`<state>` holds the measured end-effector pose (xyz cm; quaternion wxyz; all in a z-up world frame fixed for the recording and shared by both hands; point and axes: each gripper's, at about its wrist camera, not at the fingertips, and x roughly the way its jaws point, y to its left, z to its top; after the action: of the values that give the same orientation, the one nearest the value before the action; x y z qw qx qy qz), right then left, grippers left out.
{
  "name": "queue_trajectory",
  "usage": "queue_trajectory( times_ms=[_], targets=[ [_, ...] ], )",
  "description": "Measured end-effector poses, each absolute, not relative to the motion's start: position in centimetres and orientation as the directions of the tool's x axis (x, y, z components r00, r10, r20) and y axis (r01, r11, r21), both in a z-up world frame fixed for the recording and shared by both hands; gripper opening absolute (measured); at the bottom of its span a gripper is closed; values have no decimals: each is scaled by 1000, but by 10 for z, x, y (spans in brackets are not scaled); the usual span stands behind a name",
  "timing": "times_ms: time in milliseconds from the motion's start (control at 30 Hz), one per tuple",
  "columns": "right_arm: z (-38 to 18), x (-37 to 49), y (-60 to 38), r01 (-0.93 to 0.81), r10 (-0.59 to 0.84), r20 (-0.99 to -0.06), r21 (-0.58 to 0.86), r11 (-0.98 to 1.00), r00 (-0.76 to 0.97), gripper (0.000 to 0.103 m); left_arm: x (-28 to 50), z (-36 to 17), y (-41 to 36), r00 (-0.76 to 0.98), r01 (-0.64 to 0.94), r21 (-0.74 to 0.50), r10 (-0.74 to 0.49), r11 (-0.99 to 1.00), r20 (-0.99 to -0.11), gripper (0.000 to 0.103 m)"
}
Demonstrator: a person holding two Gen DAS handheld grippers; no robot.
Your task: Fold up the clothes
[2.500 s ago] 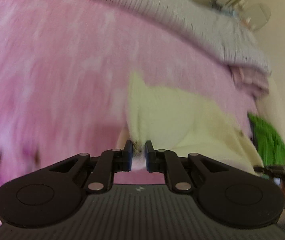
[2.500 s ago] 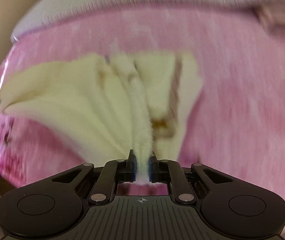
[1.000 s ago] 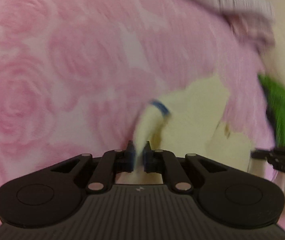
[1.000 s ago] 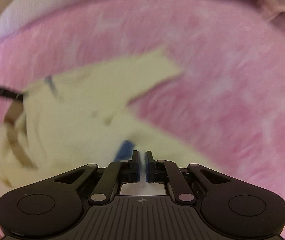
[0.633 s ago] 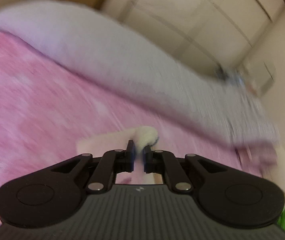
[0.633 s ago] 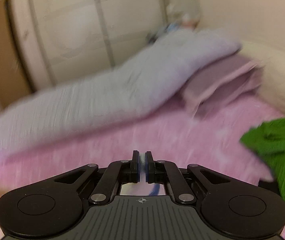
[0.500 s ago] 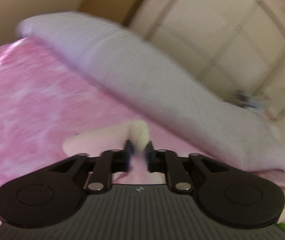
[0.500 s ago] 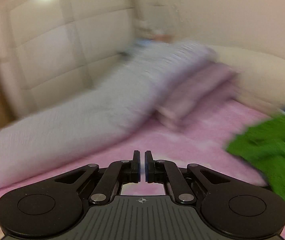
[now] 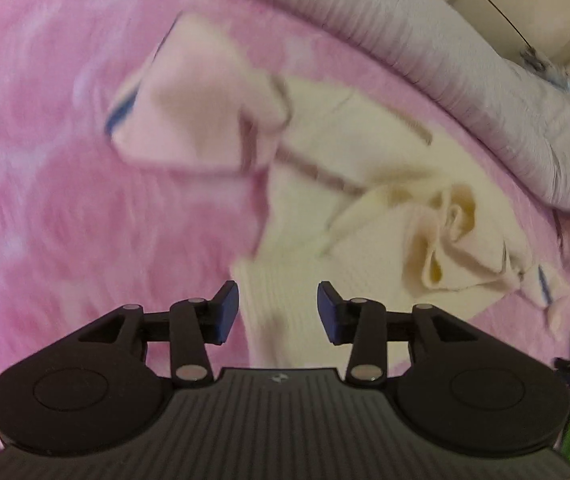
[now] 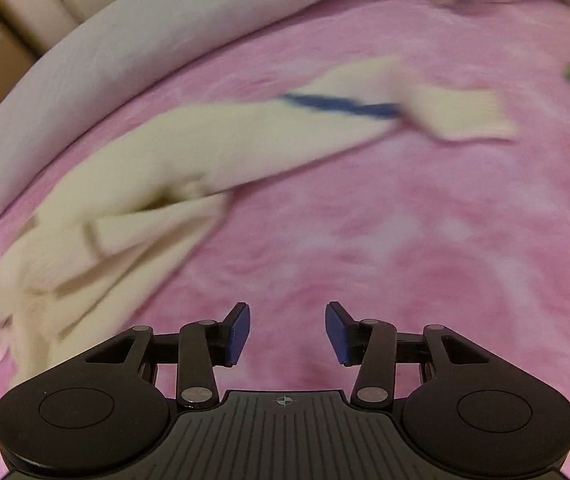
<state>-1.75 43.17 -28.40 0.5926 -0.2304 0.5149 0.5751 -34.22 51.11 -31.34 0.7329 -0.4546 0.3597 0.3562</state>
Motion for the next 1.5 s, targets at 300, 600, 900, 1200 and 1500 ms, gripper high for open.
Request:
queue_trajectory(
  times_ms=[300,600,900,1200,1500],
  targets=[
    [-298,-156,502,-873,522,-830,-96,-478,-194,60,-344,-349,517,472,-871,-436,143,227,-870,43],
    [-324,-163,501,-756,545,-791,-170,-632,-279,5,-330,-350,513,569,-812,-523,149,259,-809,9],
    [-263,-70,322,-784,376,-876,3,-621,-301,5,-397,-276,423,673,-653,-550,65,522,-737,6],
    [-316,-25,221,-984,69,-984,160,-75,-165,25,-450,-301,338,375,-736,-351,-83,579,-923,20],
    [-344,-2,188,-790,223,-897,442,425,-382,62,-453,-333,355,461,-841,-441,-12,313,-887,38]
  ],
)
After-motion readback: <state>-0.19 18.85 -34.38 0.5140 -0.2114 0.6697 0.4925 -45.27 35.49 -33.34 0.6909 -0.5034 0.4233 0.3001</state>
